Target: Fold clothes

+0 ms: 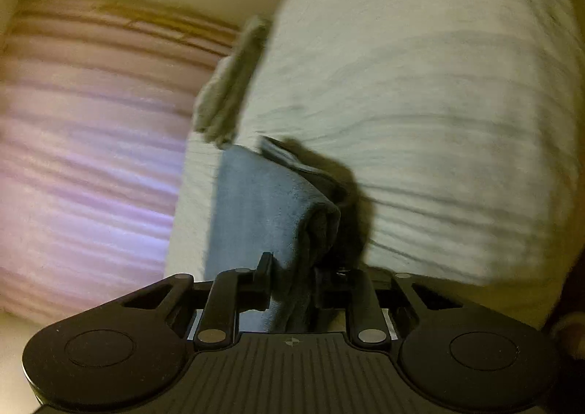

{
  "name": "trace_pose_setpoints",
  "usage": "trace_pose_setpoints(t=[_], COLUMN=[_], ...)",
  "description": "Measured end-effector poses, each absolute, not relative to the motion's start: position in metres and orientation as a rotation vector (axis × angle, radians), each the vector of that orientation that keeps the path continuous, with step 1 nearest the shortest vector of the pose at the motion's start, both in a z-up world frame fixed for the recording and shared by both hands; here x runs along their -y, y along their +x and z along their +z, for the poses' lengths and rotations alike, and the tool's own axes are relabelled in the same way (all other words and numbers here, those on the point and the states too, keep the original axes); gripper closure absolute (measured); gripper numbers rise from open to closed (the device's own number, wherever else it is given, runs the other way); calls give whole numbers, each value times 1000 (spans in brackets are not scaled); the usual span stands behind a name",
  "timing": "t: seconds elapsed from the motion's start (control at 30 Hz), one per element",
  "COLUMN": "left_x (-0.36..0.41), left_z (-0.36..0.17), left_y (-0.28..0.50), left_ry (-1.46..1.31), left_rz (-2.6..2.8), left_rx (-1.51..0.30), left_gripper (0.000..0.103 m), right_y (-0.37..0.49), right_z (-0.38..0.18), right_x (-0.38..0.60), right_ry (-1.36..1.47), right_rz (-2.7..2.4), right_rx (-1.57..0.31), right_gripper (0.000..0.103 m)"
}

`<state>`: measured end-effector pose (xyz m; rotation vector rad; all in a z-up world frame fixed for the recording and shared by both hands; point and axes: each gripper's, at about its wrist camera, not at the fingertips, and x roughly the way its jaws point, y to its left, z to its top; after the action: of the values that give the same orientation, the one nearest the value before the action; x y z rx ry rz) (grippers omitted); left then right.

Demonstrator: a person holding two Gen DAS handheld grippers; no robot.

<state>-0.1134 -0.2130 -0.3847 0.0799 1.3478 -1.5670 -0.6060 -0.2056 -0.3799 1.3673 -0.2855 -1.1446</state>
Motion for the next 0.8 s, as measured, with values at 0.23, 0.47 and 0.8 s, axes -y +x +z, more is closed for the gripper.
trace_pose_setpoints(t=[0.23,0.47,0.8], left_x=[190,184,234], left_z=[-359,-384,-391], left_y=[-122,-116,-99], left_ry=[-18,6,-40], left_rz=[-1649,-1598,-1547], left_rx=[-1334,-1415,-1461], left_gripper=[93,78,72], right_y=[-609,-608,-620], right_z=[-345,-373,-334], right_x=[226,204,211], right_ry=[1249,1324,1125], right_rz=[-1194,-1173,-1337], right_rx=[179,167,126], right_gripper=[85,63,59])
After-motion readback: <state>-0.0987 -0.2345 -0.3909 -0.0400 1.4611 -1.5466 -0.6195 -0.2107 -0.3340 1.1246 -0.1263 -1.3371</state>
